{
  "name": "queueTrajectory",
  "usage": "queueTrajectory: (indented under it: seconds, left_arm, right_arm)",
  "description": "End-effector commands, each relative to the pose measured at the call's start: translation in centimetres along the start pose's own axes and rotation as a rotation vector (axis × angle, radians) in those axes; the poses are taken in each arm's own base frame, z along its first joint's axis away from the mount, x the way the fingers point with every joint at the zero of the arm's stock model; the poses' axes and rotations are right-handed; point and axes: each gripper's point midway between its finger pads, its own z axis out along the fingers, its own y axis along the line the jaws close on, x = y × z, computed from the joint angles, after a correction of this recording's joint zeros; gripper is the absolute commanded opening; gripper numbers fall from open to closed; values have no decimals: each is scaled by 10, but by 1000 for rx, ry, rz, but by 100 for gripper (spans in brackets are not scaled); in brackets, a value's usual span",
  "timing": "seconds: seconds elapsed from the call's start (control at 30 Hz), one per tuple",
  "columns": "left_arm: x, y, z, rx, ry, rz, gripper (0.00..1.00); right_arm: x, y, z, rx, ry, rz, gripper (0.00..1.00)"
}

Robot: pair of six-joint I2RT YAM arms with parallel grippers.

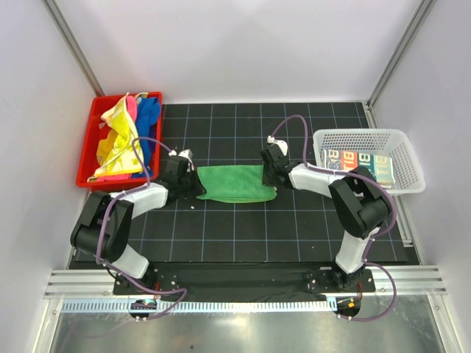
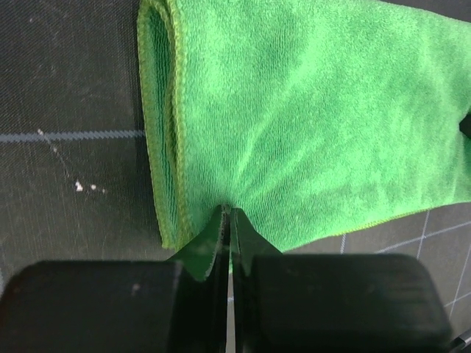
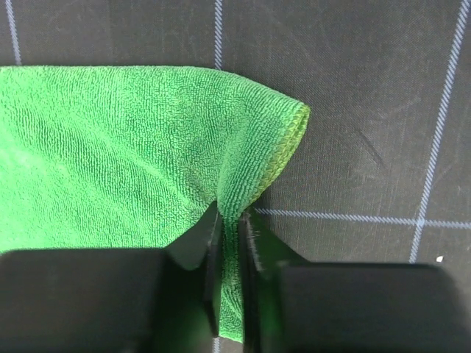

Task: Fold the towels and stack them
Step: Neatly place the folded towel into the bin

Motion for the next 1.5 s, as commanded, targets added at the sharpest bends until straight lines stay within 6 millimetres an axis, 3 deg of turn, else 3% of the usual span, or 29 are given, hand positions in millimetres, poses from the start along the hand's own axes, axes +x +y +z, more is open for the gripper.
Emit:
queueTrajectory:
  seconds: [0.0,0.07,0.33,0.57,0.67,0.8,1.03,1.27,1.47]
  left_arm:
    - [-3,-4,-14,16,-20,14,6]
    - [-9,-13,-24,49,-49,15,9]
    - [-13,-35,-64,127,-139,20,17]
    - [17,-61,-85,239,-126,59,16]
    - [24,-68,-95,279,-135,83,16]
    - [33,-70,-101,297,-149,107,16]
    - [44,-67,-96,305,-149,125,14]
    - [54,-71,-101,338,-145,143,14]
    - [59,-72,-104,344,-148,160,13]
  right_arm:
    - [8,-13,-1,85,32,-46,9]
    - [5,-21,-7,123,23,-75,1]
    - [-44,-32,-58,182,-76,-182,1]
    - [-69,-59,-107,302,-133,-272,1]
    - [-102,-70,-134,360,-203,-264,1]
    - [-132,-84,-158,378,-263,-255,1]
    - [-160,-143,-170,465,-286,-209,1]
    - [-166,-204,-170,581,-267,-201,1]
    - [-163,-238,-164,640,-282,-184,1]
